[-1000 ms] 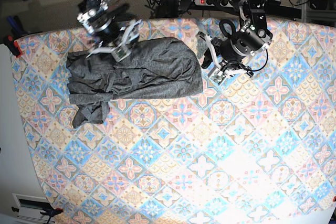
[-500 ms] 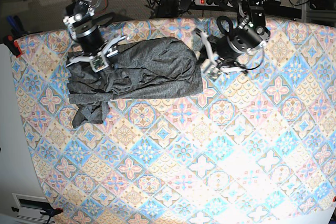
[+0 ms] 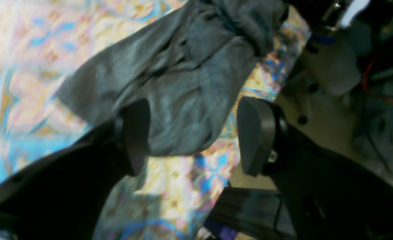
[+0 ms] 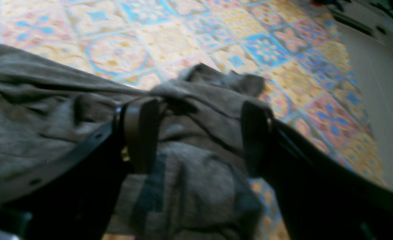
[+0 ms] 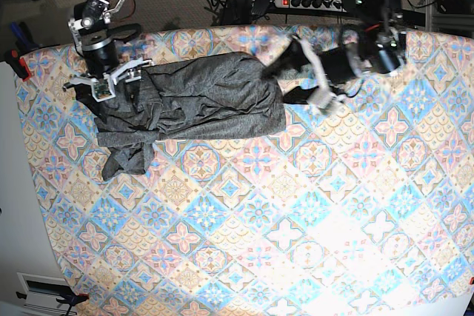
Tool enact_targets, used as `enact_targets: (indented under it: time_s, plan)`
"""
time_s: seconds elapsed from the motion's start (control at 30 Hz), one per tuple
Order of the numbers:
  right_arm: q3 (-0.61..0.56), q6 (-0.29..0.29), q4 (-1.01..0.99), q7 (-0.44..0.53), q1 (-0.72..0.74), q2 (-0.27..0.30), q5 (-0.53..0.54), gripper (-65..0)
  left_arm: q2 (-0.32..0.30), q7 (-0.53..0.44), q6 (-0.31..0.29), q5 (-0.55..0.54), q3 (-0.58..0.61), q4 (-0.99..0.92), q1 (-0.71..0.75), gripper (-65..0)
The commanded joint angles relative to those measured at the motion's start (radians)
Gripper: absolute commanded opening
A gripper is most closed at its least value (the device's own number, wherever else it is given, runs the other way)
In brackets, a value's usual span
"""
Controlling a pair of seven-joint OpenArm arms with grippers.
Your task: Layout the t-shirt on the table in an organized manner, then fold the t-shirt properly
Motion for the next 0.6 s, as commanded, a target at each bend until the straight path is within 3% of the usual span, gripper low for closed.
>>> enact_targets:
  time_s: [0.0, 0.23, 0.47, 0.57]
  plan:
    - [0.001, -0.005, 0.014, 0.028, 0.002, 0.004, 0.021, -27.7, -0.002, -0.021, -0.004, -0.069, -0.035, -0.027, 0.015, -24.9]
    - [0.014, -0.005, 0.014, 0.028, 0.002, 0.004, 0.019, -27.7, -0.001, -0.023, -0.004, -0.274, -0.105, -0.306, 0.015, -24.8]
    - [0.014, -0.005, 0.014, 0.028, -0.001, 0.004, 0.019, -27.8, 0.042, -0.023, -0.004, -0.273, -0.093, -0.487, -0.056, -24.9]
    - [0.014, -0.005, 0.014, 0.028, -0.002, 0.004, 0.018, -27.8, 0.044, -0.023, -0.004, -0.273, -0.029, -0.499, -0.085, -24.9]
